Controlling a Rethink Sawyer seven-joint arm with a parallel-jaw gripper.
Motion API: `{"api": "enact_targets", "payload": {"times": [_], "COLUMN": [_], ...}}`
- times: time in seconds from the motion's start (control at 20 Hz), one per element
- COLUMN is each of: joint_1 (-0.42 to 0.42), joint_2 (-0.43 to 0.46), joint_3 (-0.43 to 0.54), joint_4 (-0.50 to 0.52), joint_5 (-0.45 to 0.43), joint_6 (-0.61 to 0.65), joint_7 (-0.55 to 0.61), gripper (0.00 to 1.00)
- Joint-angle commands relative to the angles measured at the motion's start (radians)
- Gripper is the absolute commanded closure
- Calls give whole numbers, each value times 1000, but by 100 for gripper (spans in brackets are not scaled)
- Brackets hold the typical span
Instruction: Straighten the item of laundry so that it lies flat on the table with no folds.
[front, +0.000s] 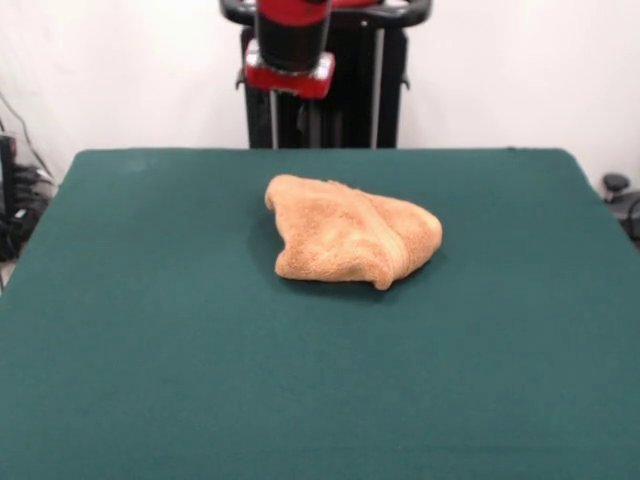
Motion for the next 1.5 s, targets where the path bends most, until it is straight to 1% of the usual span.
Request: {"api": "enact_targets", "payload": {"times": [0.05, 0.25, 0.7, 0.8, 0.95, 1.3, 1.45, 1.5], "joint_1": [58, 89, 103, 115, 130, 144, 153, 151], "joint_2": [-42, 26, 207, 230, 250, 296, 322, 344], "joint_3": [85, 83, 86, 79, 72, 71, 69, 73], "joint_4": [4, -75, -224, -250, -283, -336, -347, -352], "joint_5": [29, 40, 62, 62, 69, 100, 109, 113], "joint_6": [101, 106, 15, 2, 15, 18, -15, -56], "joint_7": [143, 180, 216, 226, 237, 246, 255, 260], "gripper": [0, 0, 0, 0, 0, 0, 0, 0]}}
